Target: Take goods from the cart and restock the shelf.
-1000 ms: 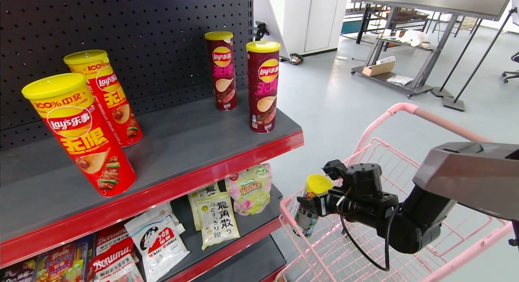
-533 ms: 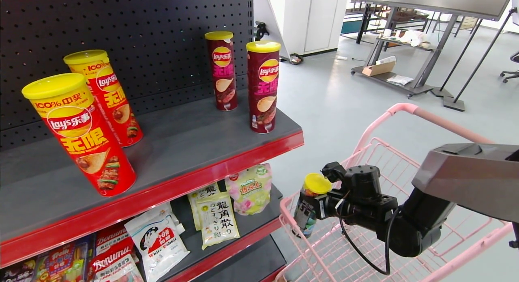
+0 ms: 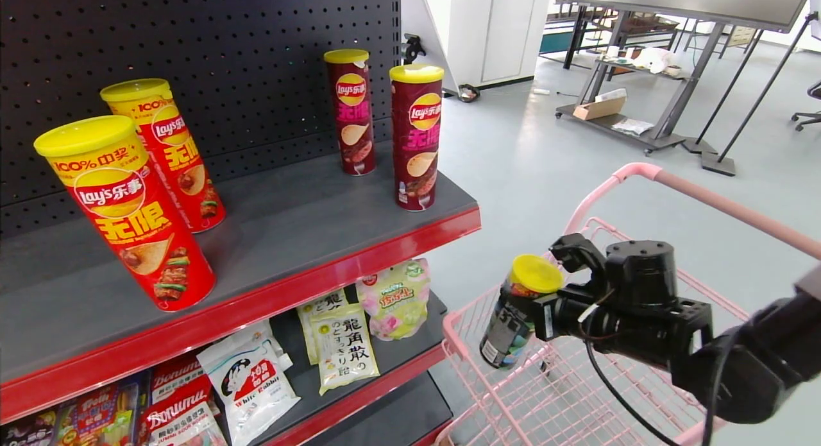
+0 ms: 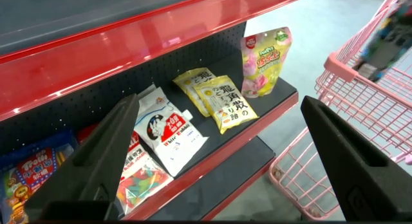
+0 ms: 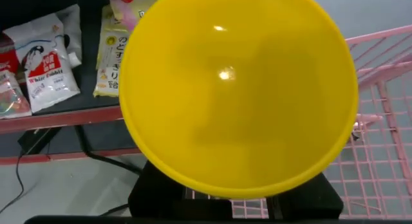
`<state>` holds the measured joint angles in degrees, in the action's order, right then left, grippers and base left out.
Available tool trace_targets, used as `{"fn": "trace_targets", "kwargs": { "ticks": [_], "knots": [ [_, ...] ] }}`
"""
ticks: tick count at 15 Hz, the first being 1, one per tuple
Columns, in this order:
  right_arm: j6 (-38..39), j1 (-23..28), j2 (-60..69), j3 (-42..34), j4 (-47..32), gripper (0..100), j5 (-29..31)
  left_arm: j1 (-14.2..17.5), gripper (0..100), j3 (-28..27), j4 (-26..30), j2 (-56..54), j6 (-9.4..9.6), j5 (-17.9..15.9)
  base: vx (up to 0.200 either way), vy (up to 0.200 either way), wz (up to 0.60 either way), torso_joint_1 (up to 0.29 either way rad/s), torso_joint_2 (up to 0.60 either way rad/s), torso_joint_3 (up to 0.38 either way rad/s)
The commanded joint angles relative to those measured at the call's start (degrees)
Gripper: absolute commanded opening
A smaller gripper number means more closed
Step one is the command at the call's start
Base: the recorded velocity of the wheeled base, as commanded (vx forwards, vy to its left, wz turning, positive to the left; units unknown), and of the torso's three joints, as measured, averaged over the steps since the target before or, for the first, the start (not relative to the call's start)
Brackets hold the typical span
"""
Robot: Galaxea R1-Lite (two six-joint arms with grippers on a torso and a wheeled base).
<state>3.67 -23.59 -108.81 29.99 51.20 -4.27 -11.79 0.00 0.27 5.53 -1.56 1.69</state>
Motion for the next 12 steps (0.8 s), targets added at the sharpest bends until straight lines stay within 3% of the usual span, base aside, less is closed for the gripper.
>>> {"fn": "trace_targets", "kwargs": {
  "ticks": [1, 3, 4, 5, 7, 12],
  "knots": [
    [-0.1, 1.9, 22.3, -2.7, -17.6, 0, -0.3, 0.0, 100, 0.0, 0.0, 0.1, -0.02, 0.0, 0.000, 0.000, 0.00, 0.000, 0.00, 0.000],
    [-0.7, 3.1, 34.1, -1.8, -33.4, 0, -0.1, 0.0, 100, 0.0, 0.0, 0.1, -0.02, 0.0, 0.000, 0.000, 0.00, 0.000, 0.00, 0.000],
    [-0.7, 3.1, 34.1, -1.8, -33.4, 0, -0.1, 0.0, 100, 0.0, 0.0, 0.1, -0.02, 0.0, 0.000, 0.000, 0.00, 0.000, 0.00, 0.000],
    [-2.0, 7.9, 42.4, -1.4, -42.2, 0, 0.2, 0.0, 100, 0.0, 0.0, 0.1, -0.02, 0.1, 0.000, 0.000, 0.00, 0.000, 0.00, 0.000],
    [-5.4, 13.8, 48.8, -1.6, -48.7, 0, -0.2, 0.0, 100, 0.0, 0.0, 0.1, -0.02, 0.0, 0.000, 0.000, 0.00, 0.000, 0.00, 0.000],
    [-12.1, 21.6, 57.2, -1.2, -51.9, 0, 0.6, 0.0, 100, 0.0, 0.0, 0.1, -0.02, 0.1, 0.000, 0.000, 0.00, 0.000, 0.00, 0.000]
  ]
}}
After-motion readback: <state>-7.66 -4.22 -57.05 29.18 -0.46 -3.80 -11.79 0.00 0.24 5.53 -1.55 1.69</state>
